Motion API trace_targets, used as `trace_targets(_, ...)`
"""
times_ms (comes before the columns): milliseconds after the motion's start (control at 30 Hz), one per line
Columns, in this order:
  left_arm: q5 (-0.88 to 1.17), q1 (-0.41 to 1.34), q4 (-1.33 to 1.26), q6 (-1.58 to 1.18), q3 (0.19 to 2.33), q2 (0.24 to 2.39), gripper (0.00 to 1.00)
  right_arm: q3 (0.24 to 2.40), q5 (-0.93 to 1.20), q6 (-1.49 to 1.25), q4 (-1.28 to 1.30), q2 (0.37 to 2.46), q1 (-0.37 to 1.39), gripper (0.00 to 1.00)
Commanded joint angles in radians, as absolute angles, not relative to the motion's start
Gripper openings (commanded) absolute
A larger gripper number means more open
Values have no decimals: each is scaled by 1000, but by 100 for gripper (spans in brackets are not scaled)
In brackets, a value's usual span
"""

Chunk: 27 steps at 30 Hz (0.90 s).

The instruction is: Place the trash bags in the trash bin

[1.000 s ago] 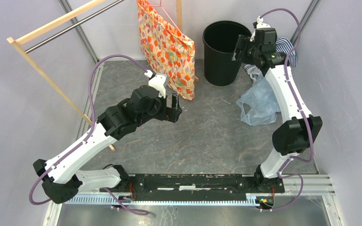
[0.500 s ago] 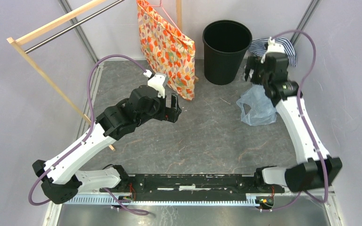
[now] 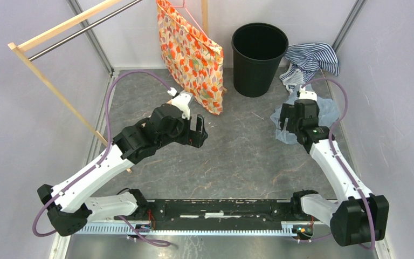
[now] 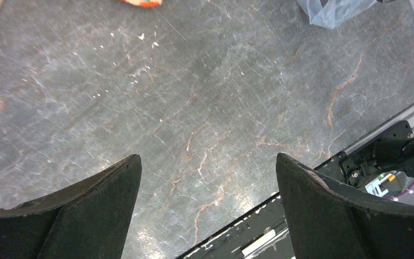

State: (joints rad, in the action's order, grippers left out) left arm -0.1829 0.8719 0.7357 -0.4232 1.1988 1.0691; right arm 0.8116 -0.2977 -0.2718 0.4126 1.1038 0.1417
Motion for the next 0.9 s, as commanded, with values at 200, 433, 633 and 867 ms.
trace_targets(200,-116,871,662,-504,1089,1000,100,741,-395,-250,116,1302,141,80)
trace_targets(433,-105,871,642,-533,1033,976,100,748,-303,-287,91,1394,162,42)
trace_targets(633,-148,871,614,-549,1001,995,100,747,-167,-337,136,1355,270,2)
trace_targets(867,-103,821,539,-624,936,1030,98,746,-3,-393,165,1227,474,0)
